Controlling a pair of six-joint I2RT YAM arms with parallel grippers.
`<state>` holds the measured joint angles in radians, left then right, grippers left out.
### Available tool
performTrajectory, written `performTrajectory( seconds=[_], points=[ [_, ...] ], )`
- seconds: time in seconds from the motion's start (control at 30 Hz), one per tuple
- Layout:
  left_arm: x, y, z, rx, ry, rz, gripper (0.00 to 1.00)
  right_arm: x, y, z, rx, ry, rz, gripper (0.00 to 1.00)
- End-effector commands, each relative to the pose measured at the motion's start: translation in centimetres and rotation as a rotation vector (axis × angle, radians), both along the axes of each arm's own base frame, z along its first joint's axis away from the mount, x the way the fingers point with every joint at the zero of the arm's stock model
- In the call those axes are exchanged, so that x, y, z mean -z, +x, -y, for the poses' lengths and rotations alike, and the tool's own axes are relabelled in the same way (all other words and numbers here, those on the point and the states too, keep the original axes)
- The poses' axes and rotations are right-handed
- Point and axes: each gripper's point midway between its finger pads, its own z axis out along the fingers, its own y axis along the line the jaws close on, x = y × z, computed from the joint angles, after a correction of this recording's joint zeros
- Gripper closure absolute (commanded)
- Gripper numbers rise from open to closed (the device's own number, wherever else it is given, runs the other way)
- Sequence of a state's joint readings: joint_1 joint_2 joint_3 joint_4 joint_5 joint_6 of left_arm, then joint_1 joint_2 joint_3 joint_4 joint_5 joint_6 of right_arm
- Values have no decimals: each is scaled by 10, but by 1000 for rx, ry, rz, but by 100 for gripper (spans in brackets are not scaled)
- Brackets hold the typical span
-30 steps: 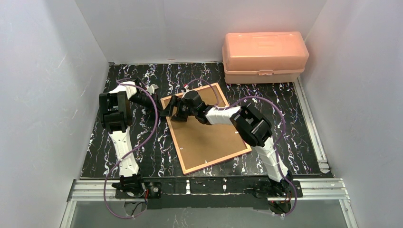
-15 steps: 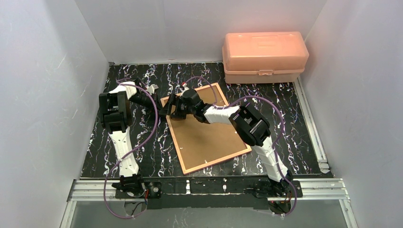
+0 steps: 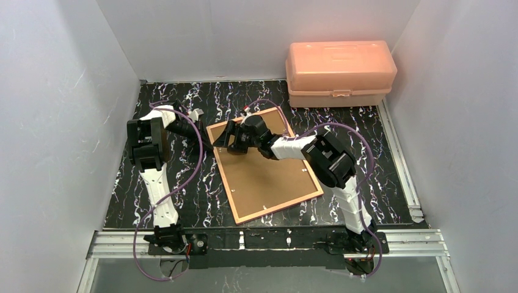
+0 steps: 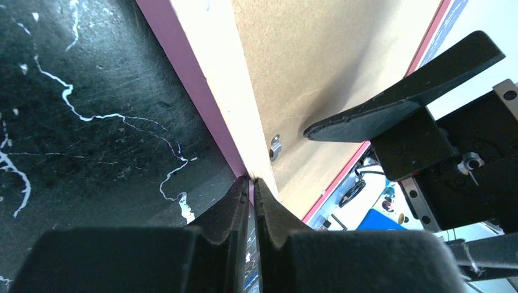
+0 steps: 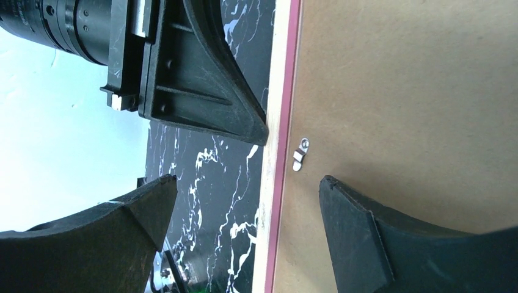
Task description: Put the photo into the frame
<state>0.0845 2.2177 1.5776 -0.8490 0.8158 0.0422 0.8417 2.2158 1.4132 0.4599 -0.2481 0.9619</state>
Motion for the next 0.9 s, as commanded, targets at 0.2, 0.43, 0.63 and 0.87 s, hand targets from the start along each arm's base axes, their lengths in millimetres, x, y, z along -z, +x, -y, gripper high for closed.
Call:
performTrajectory(
  seconds=[0.2, 0.43, 0.63, 0.87],
  points=[
    [3, -11, 3, 38, 36, -3, 96, -5, -1, -5, -6, 18, 10, 6],
    [5, -11, 3, 40, 36, -6, 96, 6, 3, -16, 7, -13, 2, 6],
    [5, -12, 3, 40, 33, -7, 96, 10, 3, -20, 13, -12, -17, 6],
    [4, -11, 4, 40, 28, -2, 96, 13, 5, -20, 31, -22, -18, 7]
  ],
)
